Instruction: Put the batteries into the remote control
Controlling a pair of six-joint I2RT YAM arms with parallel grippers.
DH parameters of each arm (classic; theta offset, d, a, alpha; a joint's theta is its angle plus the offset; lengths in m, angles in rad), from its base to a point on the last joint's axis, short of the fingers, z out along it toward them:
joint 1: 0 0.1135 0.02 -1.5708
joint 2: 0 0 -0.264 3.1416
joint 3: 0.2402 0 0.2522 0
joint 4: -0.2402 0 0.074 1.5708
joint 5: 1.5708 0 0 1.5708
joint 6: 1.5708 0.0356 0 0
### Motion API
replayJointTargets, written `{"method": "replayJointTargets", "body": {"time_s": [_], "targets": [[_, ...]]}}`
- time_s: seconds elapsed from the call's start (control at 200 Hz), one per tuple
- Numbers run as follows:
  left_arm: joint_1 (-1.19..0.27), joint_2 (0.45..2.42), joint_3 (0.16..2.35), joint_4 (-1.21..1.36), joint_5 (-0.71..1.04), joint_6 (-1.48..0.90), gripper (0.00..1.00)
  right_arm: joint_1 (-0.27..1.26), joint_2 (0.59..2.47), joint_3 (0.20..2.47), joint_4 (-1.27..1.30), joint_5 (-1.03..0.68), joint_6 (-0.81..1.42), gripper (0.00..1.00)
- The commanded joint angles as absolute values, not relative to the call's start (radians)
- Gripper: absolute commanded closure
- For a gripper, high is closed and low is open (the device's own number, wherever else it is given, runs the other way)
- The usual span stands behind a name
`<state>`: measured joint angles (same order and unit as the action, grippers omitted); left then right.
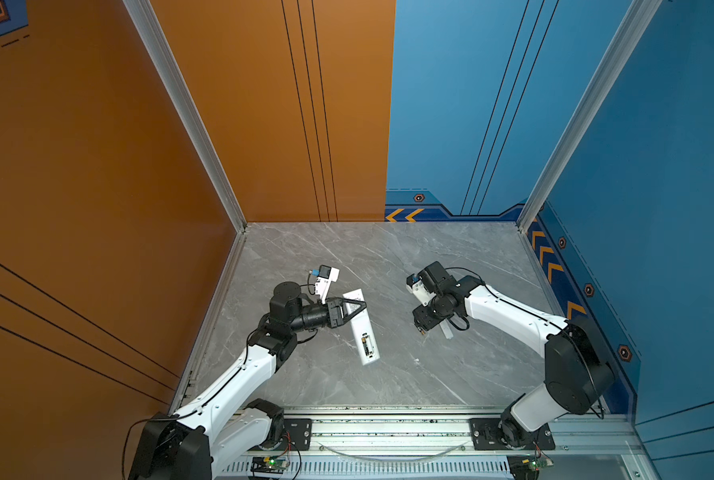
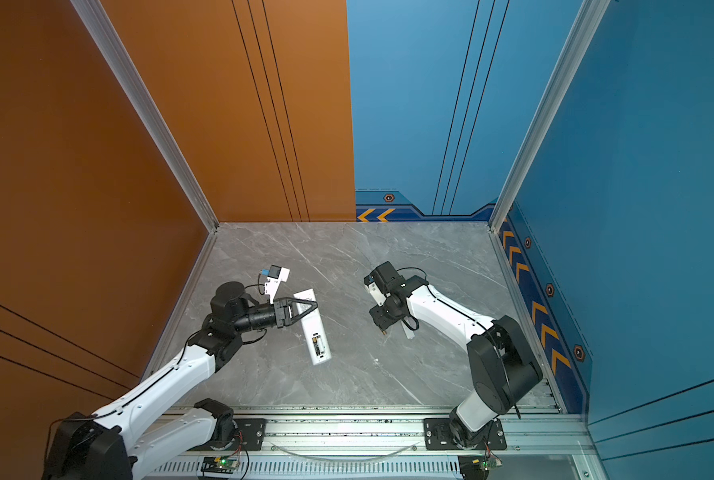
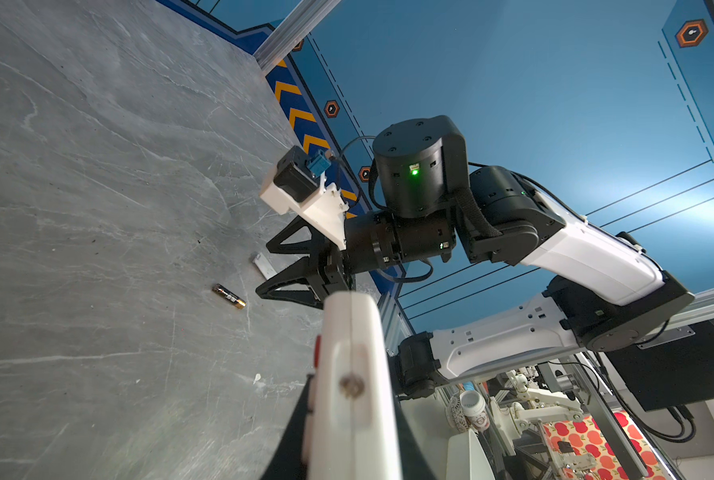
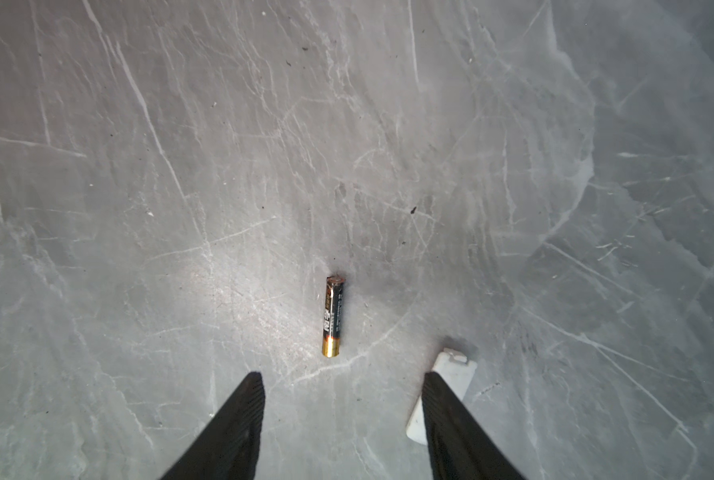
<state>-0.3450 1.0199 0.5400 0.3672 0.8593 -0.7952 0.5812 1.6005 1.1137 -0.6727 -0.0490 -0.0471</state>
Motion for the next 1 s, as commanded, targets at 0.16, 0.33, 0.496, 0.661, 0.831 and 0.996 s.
{"method": "replayJointTargets", "body": {"time_s": [0.16,0.33,0.496,0.661,0.831,0.996], "targets": [[-0.321,1.05,0.483,0.539,0.788,-0.863,1.0,0.577,1.654,1.141,-0.729,-0.047,-0.046,0.48],[-0.302,1.084,0.468,0.586,0.795,-0.884,1.0,0.576,1.692,1.144,-0.729,-0.061,-0.044,0.52],[-0.294,1.096,0.472,0.589,0.804,-0.884,1.0,0.576,1.719,1.147,-0.728,-0.08,-0.046,0.55],[-0.292,1.111,0.47,0.6,0.803,-0.889,1.0,0.575,1.735,1.153,-0.728,-0.078,-0.046,0.57],[-0.291,1.118,0.444,0.643,0.769,-0.918,1.0,0.575,1.763,1.156,-0.727,-0.085,-0.047,0.61],[-0.291,1.141,0.423,0.675,0.74,-0.922,1.0,0.575,1.773,1.157,-0.727,-0.086,-0.05,0.64]]}}
